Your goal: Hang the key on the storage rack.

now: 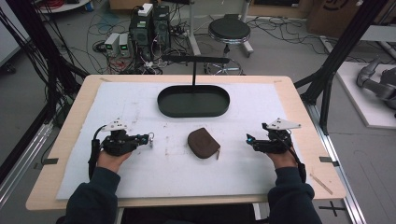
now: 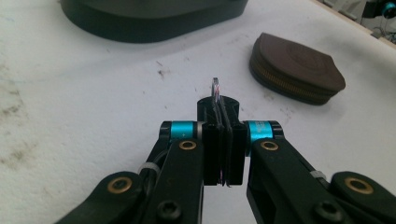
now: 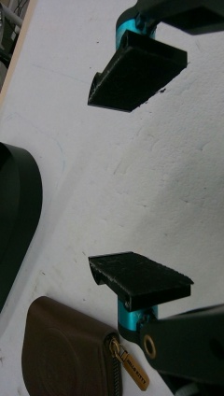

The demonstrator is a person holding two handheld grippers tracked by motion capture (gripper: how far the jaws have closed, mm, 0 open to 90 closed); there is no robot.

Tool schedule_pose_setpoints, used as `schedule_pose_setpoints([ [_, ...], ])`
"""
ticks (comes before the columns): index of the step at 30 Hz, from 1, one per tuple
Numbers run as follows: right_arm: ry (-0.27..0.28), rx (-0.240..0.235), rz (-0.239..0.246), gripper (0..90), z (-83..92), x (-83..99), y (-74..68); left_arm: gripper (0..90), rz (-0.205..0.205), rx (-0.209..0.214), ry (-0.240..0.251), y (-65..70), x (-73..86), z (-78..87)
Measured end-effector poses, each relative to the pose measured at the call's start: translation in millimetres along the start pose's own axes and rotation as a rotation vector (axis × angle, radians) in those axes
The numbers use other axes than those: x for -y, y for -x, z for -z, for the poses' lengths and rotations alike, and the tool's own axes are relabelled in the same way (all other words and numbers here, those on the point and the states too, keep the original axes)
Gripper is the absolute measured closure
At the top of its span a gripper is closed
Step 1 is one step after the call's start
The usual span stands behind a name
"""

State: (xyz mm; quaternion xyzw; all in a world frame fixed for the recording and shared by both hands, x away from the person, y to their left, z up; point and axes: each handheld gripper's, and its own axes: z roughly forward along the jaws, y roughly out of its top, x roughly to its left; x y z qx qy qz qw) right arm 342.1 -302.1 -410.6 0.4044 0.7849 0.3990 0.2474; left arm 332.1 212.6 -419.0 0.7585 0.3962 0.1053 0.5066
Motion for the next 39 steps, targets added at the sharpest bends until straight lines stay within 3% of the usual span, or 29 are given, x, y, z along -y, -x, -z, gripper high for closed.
schedule_pose_setpoints([
  [8,0.029,-0.005,-0.042,20.3,3.8,0.0,5.4,88.1,0.018,-0.020,0.063,-3.9,-6.9,5.0],
  [11,0.034,-0.007,-0.047,20.3,4.5,0.0,6.7,88.1,0.029,-0.020,0.111,-7.0,-16.2,6.3],
  [16,0.041,-0.012,-0.056,20.3,4.5,-0.2,7.6,88.1,0.028,-0.020,0.135,-10.6,-29.3,5.0],
  [28,0.061,-0.029,-0.078,20.3,4.5,-0.7,12.0,88.1,-0.011,-0.010,0.196,-27.4,-101.4,-9.2],
  [32,0.063,-0.032,-0.078,20.3,3.8,-1.0,12.6,88.1,-0.043,0.000,0.193,-30.8,-128.5,-21.7],
  [39,0.063,-0.036,-0.081,20.3,2.8,-0.9,13.4,88.1,-0.056,0.016,0.185,-44.8,-175.0,-51.6],
])
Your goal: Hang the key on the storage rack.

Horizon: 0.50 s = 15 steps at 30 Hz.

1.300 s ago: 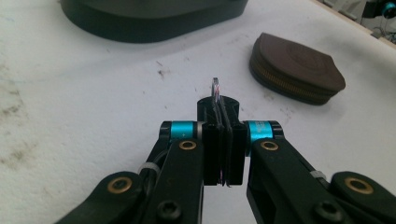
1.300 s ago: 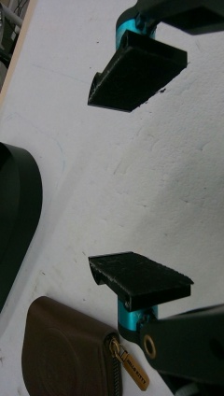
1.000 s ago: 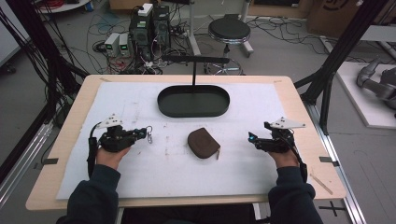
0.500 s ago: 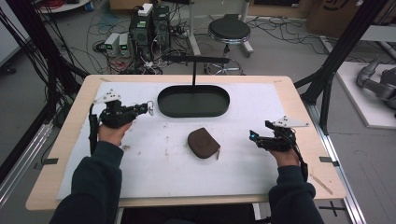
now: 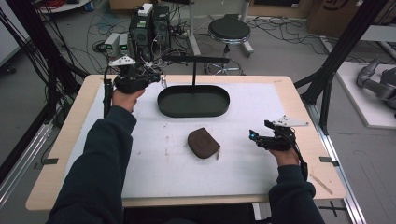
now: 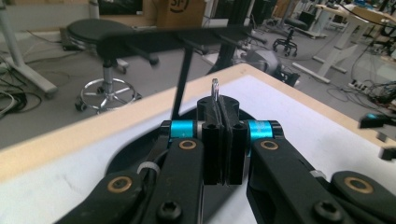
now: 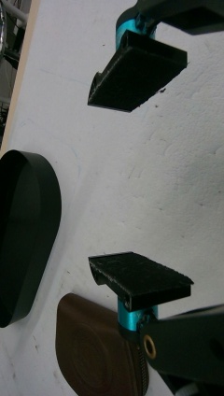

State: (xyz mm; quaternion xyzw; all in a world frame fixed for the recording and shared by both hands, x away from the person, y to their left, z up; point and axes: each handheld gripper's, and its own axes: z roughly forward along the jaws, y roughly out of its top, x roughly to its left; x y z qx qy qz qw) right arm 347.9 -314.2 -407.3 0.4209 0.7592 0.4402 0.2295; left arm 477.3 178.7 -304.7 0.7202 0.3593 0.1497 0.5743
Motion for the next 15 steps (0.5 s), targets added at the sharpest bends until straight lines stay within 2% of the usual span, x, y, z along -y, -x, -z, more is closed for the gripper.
schedule_pose_setpoints([
  [3,-0.001,-0.001,-0.003,20.3,-0.1,0.3,1.2,88.1,0.014,-0.003,0.002,-9.4,-9.4,-14.1],
  [7,-0.004,-0.001,-0.010,20.3,-0.9,0.9,3.4,88.1,0.029,-0.014,-0.009,-20.1,-13.5,-27.7],
  [15,-0.009,-0.002,-0.014,20.3,0.4,3.4,4.9,88.1,0.051,-0.046,-0.022,-32.7,-10.0,-37.8],
])
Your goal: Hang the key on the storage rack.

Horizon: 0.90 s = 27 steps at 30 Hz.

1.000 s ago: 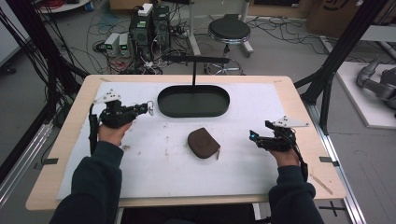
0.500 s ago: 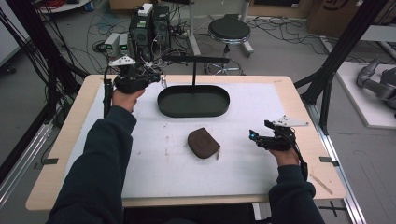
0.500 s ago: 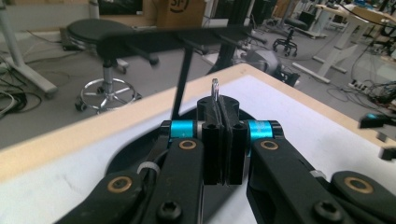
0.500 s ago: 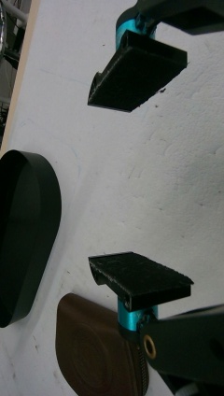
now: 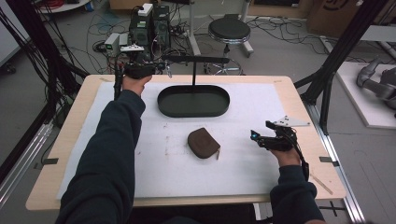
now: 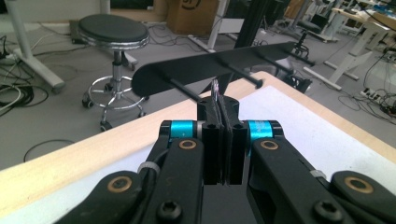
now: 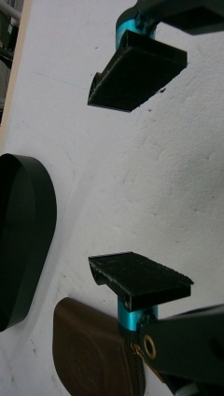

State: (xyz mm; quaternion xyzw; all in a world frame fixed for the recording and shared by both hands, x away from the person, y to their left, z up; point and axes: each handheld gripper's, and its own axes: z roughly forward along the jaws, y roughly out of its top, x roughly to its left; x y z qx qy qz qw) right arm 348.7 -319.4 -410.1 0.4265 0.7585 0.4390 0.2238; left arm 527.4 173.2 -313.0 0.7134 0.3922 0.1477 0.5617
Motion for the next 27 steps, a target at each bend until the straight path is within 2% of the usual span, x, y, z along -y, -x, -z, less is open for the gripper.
schedule_pose_setpoints([
  [8,-0.006,-0.004,0.010,20.3,-1.6,-0.3,-2.2,87.8,0.004,-0.037,-0.003,-1.4,3.1,-9.1],
  [14,-0.009,-0.005,0.009,20.3,-1.9,-0.3,-3.0,86.6,-0.003,-0.137,-0.050,0.0,6.5,-15.0],
  [15,-0.009,-0.006,0.008,20.3,-1.8,-0.3,-3.0,83.9,-0.001,-0.147,-0.051,-0.1,7.8,-13.6],
  [18,-0.006,-0.009,0.006,20.2,-2.0,-0.3,-2.4,64.4,0.010,-0.167,-0.047,0.0,13.6,-4.6],
  [19,-0.006,-0.009,0.006,20.2,-2.0,-0.3,-2.4,60.8,0.013,-0.171,-0.035,0.5,16.3,-0.1],
  [20,-0.006,-0.011,0.004,20.3,-2.2,-0.4,-2.3,60.8,0.018,-0.175,-0.022,1.1,18.9,5.1],
  [23,-0.004,-0.014,0.013,20.3,-3.6,-1.0,-3.3,49.9,0.020,-0.163,0.027,4.3,28.4,22.6],
  [25,-0.008,-0.018,0.016,20.3,-4.4,-1.4,-4.8,38.4,0.006,-0.142,0.068,8.1,36.3,34.7],
  [27,-0.009,-0.018,0.025,20.3,-5.5,-2.1,-6.2,24.6,0.009,-0.145,0.101,13.3,44.5,46.0],
])
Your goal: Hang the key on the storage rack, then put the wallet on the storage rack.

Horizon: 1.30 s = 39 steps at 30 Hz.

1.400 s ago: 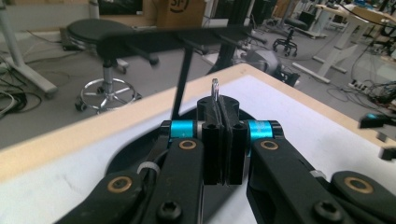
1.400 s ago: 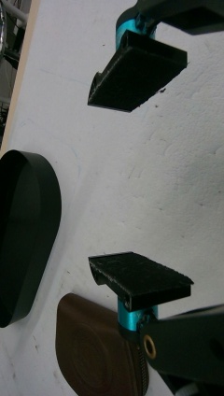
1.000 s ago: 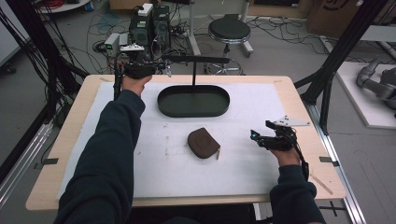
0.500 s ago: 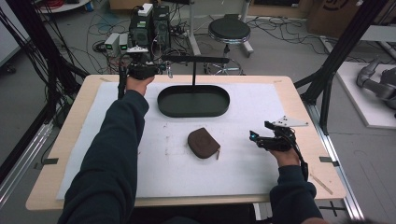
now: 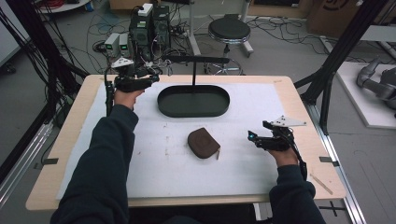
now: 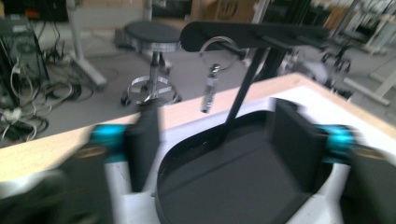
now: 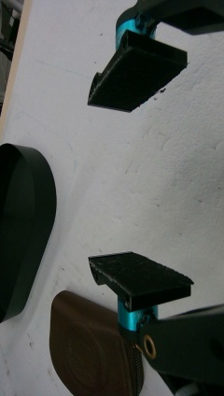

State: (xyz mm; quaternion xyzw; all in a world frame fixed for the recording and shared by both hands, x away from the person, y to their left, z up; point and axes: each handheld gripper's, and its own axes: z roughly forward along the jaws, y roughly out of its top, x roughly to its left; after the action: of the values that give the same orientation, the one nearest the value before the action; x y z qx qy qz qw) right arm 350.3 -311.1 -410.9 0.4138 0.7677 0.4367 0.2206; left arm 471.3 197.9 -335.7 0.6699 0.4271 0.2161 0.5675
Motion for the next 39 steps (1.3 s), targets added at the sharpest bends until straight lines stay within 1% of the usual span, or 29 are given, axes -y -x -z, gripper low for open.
schedule_pose_setpoints([
  [1,-0.003,-0.001,0.002,20.3,-0.5,-0.2,-0.9,19.2,-0.003,-0.011,0.001,2.0,3.3,5.8],
  [2,-0.005,-0.001,0.008,20.3,-1.1,-0.5,-1.6,16.1,-0.005,-0.009,0.004,3.2,6.1,10.4],
  [3,-0.005,-0.002,0.007,20.3,-1.6,-0.8,-2.3,16.1,-0.008,0.005,0.006,5.8,11.4,16.9],
  [5,-0.007,-0.005,0.006,20.3,-3.3,-2.5,-3.3,16.1,-0.026,0.008,0.007,10.2,20.2,26.9],
  [6,-0.008,-0.003,0.008,20.2,-4.3,-3.5,-4.2,16.3,-0.038,0.018,0.005,11.5,24.4,31.3],
  [8,-0.010,-0.006,0.016,20.2,-6.6,-5.6,-6.7,17.7,-0.072,0.028,0.023,14.6,33.4,39.5],
  [9,-0.013,-0.010,0.029,20.2,-8.7,-6.8,-10.2,17.8,-0.085,0.031,0.034,16.1,37.6,43.0],
  [10,-0.013,-0.010,0.029,20.2,-8.7,-6.8,-10.2,17.8,-0.093,0.037,0.040,17.4,41.4,46.6],
  [11,-0.020,-0.014,0.033,20.2,-10.1,-7.2,-11.9,17.8,-0.096,0.034,0.046,19.3,45.0,49.7],
  [12,-0.027,-0.014,0.038,20.2,-10.9,-7.6,-13.4,17.8,-0.100,0.034,0.041,21.3,47.8,52.3],
  [14,-0.034,-0.018,0.029,20.2,-11.4,-8.7,-16.3,17.8,-0.110,0.034,0.034,24.8,53.1,57.2],
  [16,-0.027,-0.016,0.033,20.2,-10.4,-9.9,-18.6,17.4,-0.118,0.023,0.023,27.9,57.6,61.9],
  [22,-0.011,-0.031,0.028,20.2,-10.1,-12.2,-25.3,17.2,-0.115,0.033,0.016,32.2,71.7,77.2],
  [24,-0.019,-0.043,0.040,20.2,-12.5,-13.1,-29.4,17.2,-0.116,0.036,0.006,32.4,77.6,82.2],
  [26,-0.028,-0.052,0.054,20.1,-15.6,-13.7,-34.7,17.4,-0.105,0.049,-0.009,31.5,83.5,86.0],
  [28,-0.030,-0.056,0.063,20.2,-17.8,-14.8,-39.3,17.5,-0.108,0.056,-0.017,30.3,88.9,90.0],
  [30,-0.025,-0.062,0.061,20.2,-19.5,-16.3,-43.1,17.4,-0.104,0.054,-0.016,29.9,93.9,94.1],
  [33,-0.023,-0.076,0.079,20.2,-22.3,-18.2,-50.2,17.4,-0.096,0.049,-0.006,29.4,101.8,100.6],
  [35,-0.028,-0.088,0.089,20.2,-24.7,-18.7,-56.1,17.4,-0.090,0.042,-0.004,29.5,107.8,104.2],
  [38,-0.031,-0.097,0.092,20.1,-28.9,-19.0,-67.0,17.4,-0.082,0.034,-0.002,31.4,116.4,109.0],
  [39,-0.039,-0.107,0.090,20.2,-30.9,-19.0,-70.7,17.4,-0.085,0.032,-0.005,31.7,118.5,110.0],
])
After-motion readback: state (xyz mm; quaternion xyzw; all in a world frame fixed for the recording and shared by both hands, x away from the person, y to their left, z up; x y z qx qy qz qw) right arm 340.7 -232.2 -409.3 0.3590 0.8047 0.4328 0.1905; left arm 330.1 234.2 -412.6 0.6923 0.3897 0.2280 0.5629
